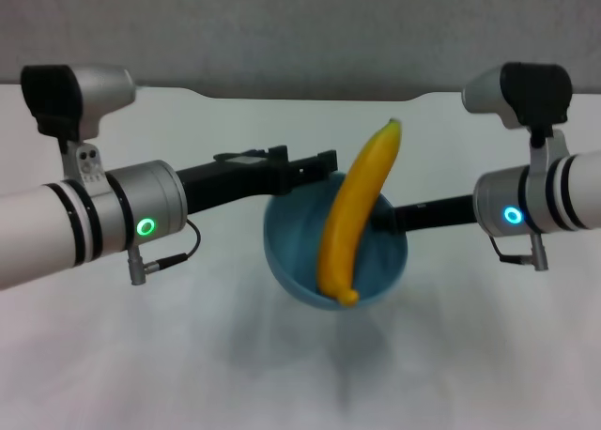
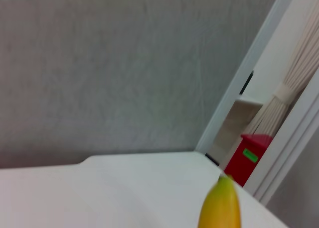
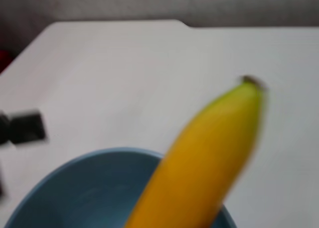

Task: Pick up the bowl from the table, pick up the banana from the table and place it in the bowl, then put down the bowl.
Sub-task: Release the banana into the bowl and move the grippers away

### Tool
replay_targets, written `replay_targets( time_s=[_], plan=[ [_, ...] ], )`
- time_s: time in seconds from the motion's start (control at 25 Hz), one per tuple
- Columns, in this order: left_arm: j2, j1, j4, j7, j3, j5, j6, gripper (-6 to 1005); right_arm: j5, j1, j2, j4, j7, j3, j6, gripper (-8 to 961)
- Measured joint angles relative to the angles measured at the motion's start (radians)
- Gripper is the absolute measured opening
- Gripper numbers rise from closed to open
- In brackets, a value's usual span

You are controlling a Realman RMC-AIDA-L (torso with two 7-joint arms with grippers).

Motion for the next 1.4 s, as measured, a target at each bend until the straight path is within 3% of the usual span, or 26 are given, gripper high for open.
replay_targets(
  time_s=[0.24,0.56,0.92,1.4],
  plan=[
    [0.002,0.016,0.0,0.047,-0.052,-0.028,-0.005,897,-0.005,-0.001,-0.004,0.034,-0.003,0.0,-0.002,31],
    [0.003,0.042,0.018,0.139,-0.178,-0.017,-0.008,897,-0.005,0.0,-0.004,0.04,-0.003,0.0,0.02,30],
    [0.003,0.039,0.166,0.266,-0.397,0.016,0.006,896,-0.017,0.002,-0.007,0.098,-0.009,0.009,0.005,29],
    [0.0,0.047,0.226,0.281,-0.402,0.009,0.006,896,-0.044,0.009,-0.007,0.153,-0.013,-0.001,0.008,30]
  ],
)
